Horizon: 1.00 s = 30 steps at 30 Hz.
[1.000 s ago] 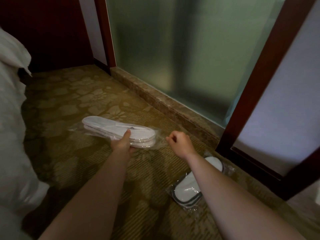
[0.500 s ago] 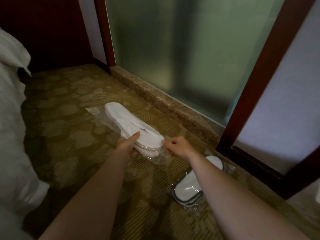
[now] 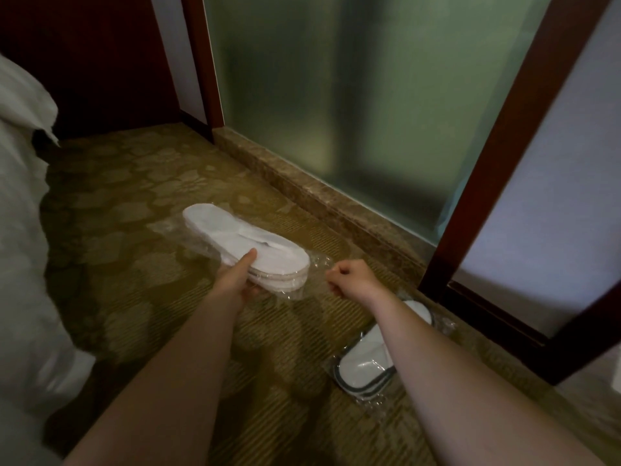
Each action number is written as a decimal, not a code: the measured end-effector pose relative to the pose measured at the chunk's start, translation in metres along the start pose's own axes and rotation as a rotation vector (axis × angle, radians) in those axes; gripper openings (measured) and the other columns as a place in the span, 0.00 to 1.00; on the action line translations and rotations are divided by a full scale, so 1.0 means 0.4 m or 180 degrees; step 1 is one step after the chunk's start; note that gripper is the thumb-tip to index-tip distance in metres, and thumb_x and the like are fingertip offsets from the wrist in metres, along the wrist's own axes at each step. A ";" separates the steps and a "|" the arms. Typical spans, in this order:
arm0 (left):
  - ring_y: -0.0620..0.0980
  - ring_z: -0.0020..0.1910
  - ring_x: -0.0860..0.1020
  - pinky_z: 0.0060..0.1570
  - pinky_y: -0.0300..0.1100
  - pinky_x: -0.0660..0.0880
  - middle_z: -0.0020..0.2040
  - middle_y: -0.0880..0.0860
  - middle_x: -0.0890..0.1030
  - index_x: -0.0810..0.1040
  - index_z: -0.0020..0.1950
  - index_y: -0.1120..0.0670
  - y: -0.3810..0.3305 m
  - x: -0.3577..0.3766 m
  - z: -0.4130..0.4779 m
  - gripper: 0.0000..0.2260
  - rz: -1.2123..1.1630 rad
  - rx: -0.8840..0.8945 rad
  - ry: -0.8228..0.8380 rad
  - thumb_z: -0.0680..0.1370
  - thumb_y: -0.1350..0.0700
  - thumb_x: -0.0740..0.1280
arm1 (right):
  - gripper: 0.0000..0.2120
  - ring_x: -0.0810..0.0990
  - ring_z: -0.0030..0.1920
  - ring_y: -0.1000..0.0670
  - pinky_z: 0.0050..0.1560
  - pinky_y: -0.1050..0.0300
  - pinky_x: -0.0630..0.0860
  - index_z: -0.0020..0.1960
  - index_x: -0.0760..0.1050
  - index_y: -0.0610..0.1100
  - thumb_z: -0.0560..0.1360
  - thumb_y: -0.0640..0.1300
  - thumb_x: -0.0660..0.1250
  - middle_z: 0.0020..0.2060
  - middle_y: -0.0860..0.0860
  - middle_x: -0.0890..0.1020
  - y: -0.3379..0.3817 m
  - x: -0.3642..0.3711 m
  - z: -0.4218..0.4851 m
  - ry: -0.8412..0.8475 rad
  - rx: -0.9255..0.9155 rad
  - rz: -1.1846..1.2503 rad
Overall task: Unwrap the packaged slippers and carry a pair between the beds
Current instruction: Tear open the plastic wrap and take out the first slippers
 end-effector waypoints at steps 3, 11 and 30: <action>0.56 0.59 0.79 0.38 0.44 0.80 0.65 0.56 0.78 0.68 0.71 0.53 -0.001 -0.008 0.005 0.25 -0.0304 0.0024 -0.0041 0.76 0.53 0.69 | 0.18 0.72 0.19 0.60 0.29 0.67 0.69 0.28 0.72 0.44 0.76 0.40 0.65 0.14 0.55 0.74 -0.007 -0.011 0.004 -0.0085 0.0096 0.0013; 0.53 0.52 0.81 0.35 0.46 0.80 0.64 0.57 0.79 0.68 0.71 0.55 -0.004 0.003 0.006 0.25 -0.0994 0.0133 -0.0008 0.76 0.53 0.68 | 0.12 0.72 0.18 0.61 0.20 0.70 0.66 0.33 0.73 0.45 0.76 0.41 0.66 0.29 0.50 0.77 -0.006 -0.015 -0.003 0.0002 0.0450 0.0247; 0.54 0.56 0.77 0.37 0.45 0.76 0.67 0.59 0.76 0.68 0.72 0.58 0.012 0.049 -0.028 0.23 -0.0346 0.0155 0.0333 0.78 0.55 0.66 | 0.08 0.82 0.27 0.54 0.30 0.63 0.80 0.52 0.77 0.32 0.77 0.36 0.63 0.35 0.43 0.81 0.046 0.009 -0.018 0.0001 0.0145 0.1021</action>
Point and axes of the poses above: each hand's wrist, its own z-axis towards the middle knuckle, its own x-axis out of the palm, y = z × x, the point moved 2 cm from there along z, towards the middle knuckle
